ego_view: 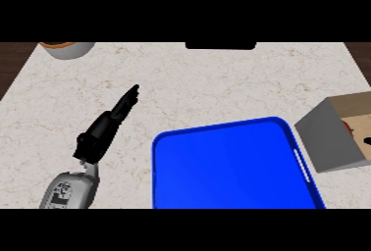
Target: Pick the tomato from the tray and place it in the cardboard box
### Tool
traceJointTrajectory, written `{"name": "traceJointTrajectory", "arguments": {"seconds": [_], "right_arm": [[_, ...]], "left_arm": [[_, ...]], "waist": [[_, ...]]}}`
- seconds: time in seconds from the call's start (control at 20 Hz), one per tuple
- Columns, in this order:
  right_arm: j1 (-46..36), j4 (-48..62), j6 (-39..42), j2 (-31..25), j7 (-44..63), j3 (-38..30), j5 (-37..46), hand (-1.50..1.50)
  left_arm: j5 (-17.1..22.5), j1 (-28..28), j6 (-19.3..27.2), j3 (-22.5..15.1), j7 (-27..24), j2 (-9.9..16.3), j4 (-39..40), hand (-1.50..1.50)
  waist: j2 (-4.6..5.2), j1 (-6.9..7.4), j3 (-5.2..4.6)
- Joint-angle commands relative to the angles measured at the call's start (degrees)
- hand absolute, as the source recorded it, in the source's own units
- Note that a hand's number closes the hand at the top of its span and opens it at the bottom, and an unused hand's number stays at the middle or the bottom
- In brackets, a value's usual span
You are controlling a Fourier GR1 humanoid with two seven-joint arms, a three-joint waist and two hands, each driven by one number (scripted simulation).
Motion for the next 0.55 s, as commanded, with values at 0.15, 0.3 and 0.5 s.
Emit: {"name": "traceJointTrajectory", "arguments": {"seconds": [0.15,0.3,0.5], "right_arm": [[-5.2,9.7,1.0,5.3,-5.7,-9.4,-12.1,-1.5],[-6.7,10.8,5.4,4.8,-4.5,-14.3,-19.5,-1.5],[-6.5,21.2,13.0,0.3,-6.7,-22.0,-27.3,-1.5]], "left_arm": [[0.2,1.0,0.1,0.3,-0.9,-0.2,0.2,0.0],[0.7,-0.4,0.1,2.0,0.6,0.7,0.1,0.0],[0.2,3.1,-0.4,0.4,-1.7,0.5,-1.1,0.0]], "waist": [[0.24,-0.05,0.48],[0.06,-0.75,0.43],[0.13,-0.67,0.46]]}}
